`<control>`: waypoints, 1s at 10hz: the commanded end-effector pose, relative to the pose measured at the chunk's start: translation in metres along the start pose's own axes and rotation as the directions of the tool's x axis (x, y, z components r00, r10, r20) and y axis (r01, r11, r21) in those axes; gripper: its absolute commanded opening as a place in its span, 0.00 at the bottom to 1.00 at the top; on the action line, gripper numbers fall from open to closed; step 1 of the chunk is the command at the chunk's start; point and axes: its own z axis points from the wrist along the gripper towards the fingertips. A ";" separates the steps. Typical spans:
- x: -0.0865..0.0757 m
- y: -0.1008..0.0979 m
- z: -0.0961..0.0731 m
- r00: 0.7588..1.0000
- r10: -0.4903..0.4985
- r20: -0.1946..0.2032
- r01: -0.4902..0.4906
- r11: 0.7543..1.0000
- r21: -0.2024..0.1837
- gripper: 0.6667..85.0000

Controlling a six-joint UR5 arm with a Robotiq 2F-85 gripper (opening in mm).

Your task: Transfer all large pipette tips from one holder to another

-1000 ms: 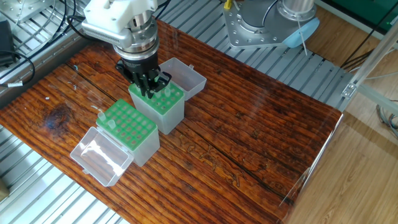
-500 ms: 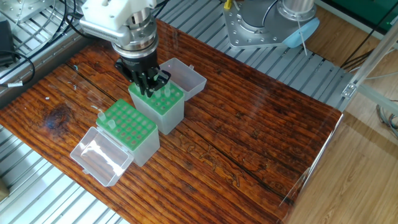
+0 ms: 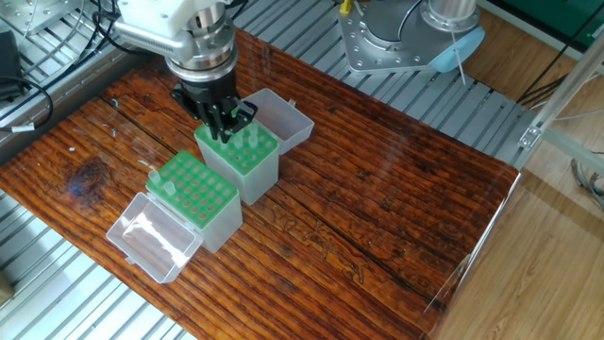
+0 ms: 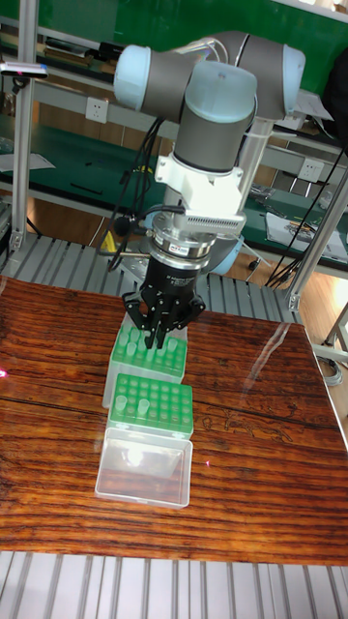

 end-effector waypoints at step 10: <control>0.001 -0.003 -0.037 0.999 -0.005 -0.041 0.005 1.000 -0.006 0.09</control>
